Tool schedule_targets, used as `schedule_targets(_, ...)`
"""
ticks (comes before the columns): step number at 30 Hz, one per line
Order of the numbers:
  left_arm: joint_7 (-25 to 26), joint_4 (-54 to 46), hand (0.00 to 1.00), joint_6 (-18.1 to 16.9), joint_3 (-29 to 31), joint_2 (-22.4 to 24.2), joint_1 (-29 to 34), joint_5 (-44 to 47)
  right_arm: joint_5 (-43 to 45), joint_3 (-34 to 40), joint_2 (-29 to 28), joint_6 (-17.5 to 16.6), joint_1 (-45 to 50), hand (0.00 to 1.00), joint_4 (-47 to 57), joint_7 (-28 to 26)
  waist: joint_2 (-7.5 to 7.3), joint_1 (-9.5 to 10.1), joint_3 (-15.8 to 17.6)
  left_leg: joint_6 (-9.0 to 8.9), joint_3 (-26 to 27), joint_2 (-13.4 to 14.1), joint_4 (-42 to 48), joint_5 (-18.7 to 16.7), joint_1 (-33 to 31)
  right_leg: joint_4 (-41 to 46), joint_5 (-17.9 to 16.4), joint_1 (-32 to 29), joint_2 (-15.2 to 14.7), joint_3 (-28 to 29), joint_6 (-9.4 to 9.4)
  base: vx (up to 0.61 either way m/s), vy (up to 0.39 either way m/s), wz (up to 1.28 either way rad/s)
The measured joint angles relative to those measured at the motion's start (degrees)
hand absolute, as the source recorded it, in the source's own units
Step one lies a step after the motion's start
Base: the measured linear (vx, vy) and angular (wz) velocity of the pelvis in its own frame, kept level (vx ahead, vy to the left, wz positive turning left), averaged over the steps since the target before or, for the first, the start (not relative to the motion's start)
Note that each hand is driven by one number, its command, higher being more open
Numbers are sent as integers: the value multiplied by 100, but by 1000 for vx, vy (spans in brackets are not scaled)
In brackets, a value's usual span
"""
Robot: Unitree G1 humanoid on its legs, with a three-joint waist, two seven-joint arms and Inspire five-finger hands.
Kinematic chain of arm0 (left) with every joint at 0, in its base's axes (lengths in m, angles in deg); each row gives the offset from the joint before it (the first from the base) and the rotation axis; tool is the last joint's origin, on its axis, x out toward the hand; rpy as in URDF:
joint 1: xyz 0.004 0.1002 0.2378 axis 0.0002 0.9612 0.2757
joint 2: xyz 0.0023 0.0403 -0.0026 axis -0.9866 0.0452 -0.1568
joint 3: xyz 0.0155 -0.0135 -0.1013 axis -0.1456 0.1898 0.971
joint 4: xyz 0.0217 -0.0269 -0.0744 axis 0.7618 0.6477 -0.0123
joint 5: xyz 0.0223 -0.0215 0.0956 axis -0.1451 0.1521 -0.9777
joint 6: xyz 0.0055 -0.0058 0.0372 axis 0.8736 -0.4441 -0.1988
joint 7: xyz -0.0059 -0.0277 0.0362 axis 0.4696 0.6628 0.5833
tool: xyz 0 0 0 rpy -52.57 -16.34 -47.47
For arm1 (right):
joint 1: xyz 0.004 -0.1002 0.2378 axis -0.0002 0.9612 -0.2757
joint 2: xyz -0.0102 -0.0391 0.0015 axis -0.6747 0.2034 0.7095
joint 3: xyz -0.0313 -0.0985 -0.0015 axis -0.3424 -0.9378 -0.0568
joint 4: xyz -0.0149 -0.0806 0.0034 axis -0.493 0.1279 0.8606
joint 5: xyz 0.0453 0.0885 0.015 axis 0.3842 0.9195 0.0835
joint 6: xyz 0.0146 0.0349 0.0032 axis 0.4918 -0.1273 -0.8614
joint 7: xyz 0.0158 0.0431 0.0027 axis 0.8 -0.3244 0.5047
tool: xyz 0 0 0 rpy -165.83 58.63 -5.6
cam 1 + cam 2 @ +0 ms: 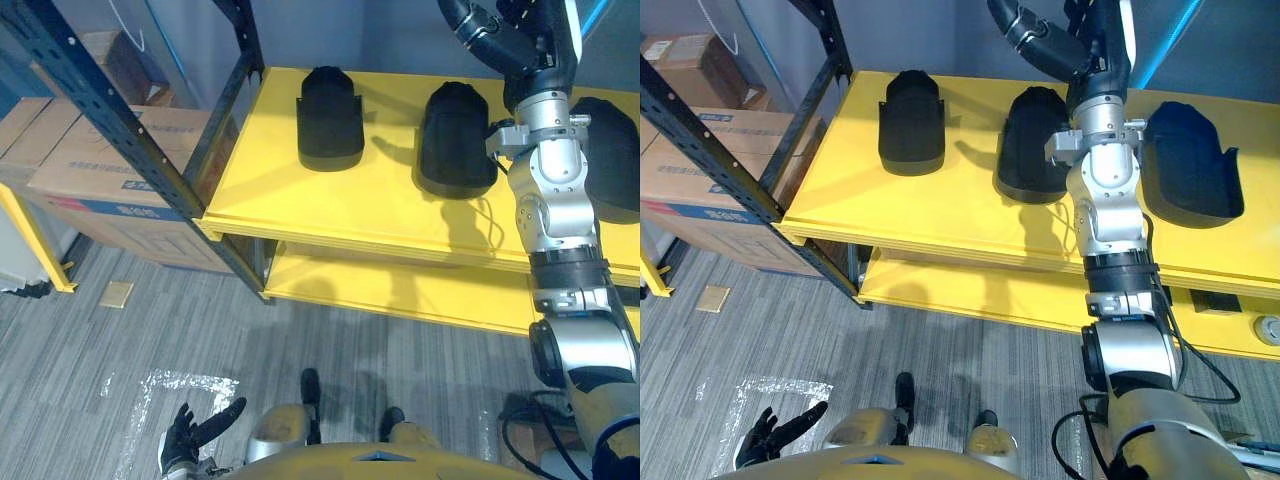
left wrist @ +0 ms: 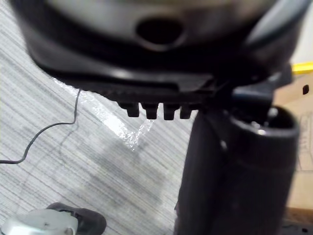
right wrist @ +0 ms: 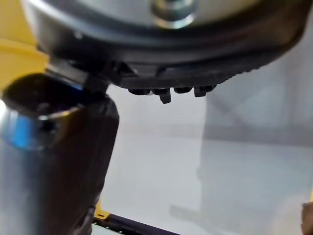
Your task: Walk over and take three plastic housings, then place them on the shelf
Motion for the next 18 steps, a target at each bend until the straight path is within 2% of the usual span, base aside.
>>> schedule_targets(2, -75, 0, 100, 12, -37, 9, 0, -26, 3, -73, 0, 76, -21, 100, -318, 43, 33, 66, 58, -2, -43, 9, 1, 34, -2, 60, -22, -6, 4, -44, -28, -26, -1, 11)
schedule_targets(7, -189, -8, 100, 167, -254, 42, 0, -69, 20, -154, -1, 290, -273, 100, -690, -97, 153, 93, 172, -16, -140, 30, 1, 84, 7, 133, -46, 17, 16, -132, -53, -26, -11, 9)
schedule_targets(14, -317, -49, 100, 266, -498, 67, -3, -67, 15, -265, -119, 318, -596, 100, -1148, -182, 185, 204, 198, -71, -199, 91, 1, 128, 40, 433, -251, -58, 22, -169, -123, -16, -34, 3)
schedule_targets(18, -366, -87, 100, 350, -501, 69, -21, -63, 15, -392, -166, 316, -712, 100, -1276, -211, 215, 231, 320, -111, -249, 131, 1, 156, 39, 593, -353, -103, 38, -193, -148, -18, -46, 5)
